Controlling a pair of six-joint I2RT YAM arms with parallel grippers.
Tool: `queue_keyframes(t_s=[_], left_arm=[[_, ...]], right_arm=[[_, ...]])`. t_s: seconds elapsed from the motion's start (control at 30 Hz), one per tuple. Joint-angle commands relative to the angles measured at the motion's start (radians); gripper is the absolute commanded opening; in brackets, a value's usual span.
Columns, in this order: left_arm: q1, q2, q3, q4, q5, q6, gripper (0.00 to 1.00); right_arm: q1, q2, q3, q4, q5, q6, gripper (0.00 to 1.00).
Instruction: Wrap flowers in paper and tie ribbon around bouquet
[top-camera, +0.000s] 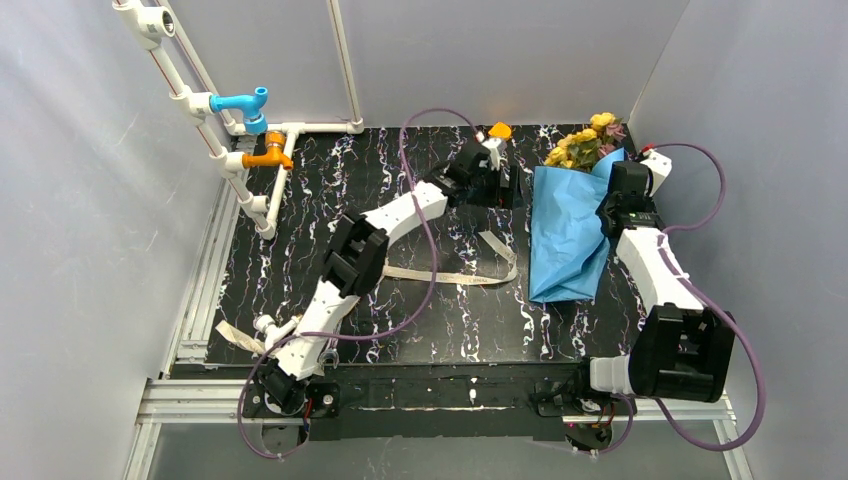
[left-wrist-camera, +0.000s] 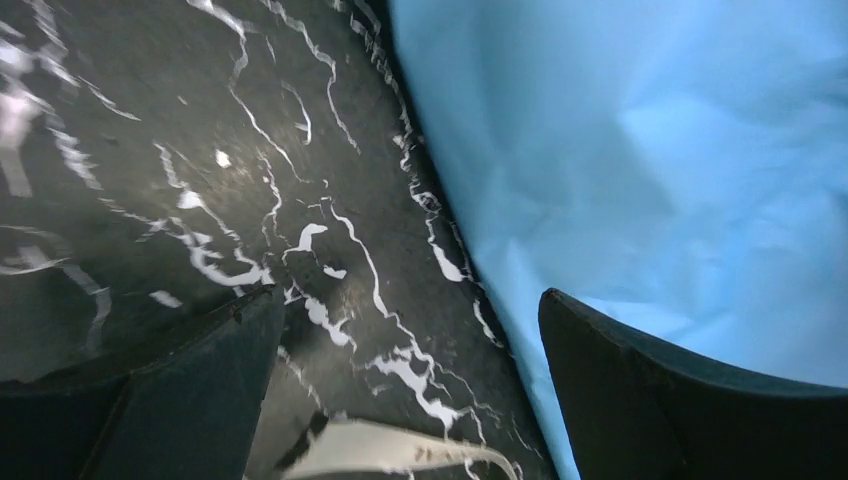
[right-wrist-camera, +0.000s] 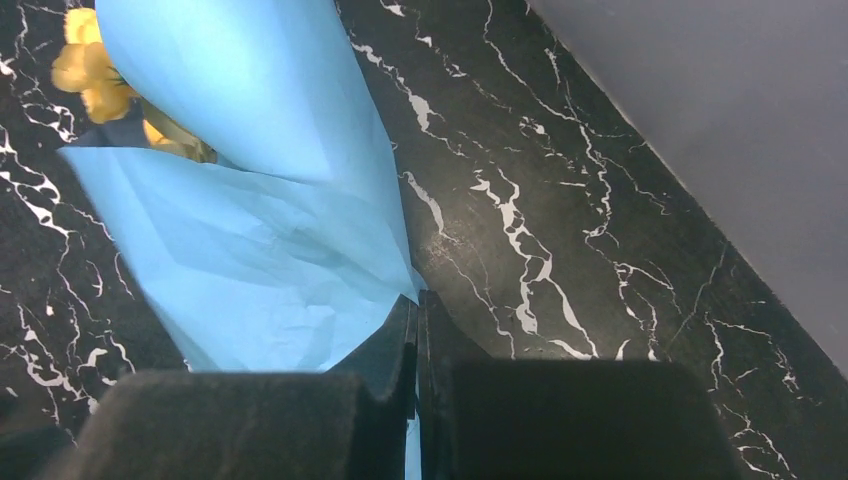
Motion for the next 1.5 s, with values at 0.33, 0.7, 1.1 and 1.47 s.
queue_keyframes(t_s=[0.33, 0.7, 1.1, 1.47], left_arm=[[-0.076, 0.159, 0.081, 0.19, 0.154, -0.219, 0.98], [-0.074, -0.053, -0.107, 0.183, 0.099, -0.119, 0.98], [-0.066, -0.403, -0.475, 0.183, 0.003, -0.014, 0.98], [-0.064, -0.569, -0.688, 0.185, -0.069, 0.03, 0.98]], right_arm=[[-0.006, -0.155, -0.048, -0.078, -0.091, 0.047, 0.01], [-0.006, -0.183, 0.029, 0.019, -0.25, 0.015, 0.01], [-0.004, -0.187, 0.12, 0.02, -0.357, 0.007, 0.01], [0.032, -0.215, 0.152, 0.016, -0.398, 0.002, 0.01]])
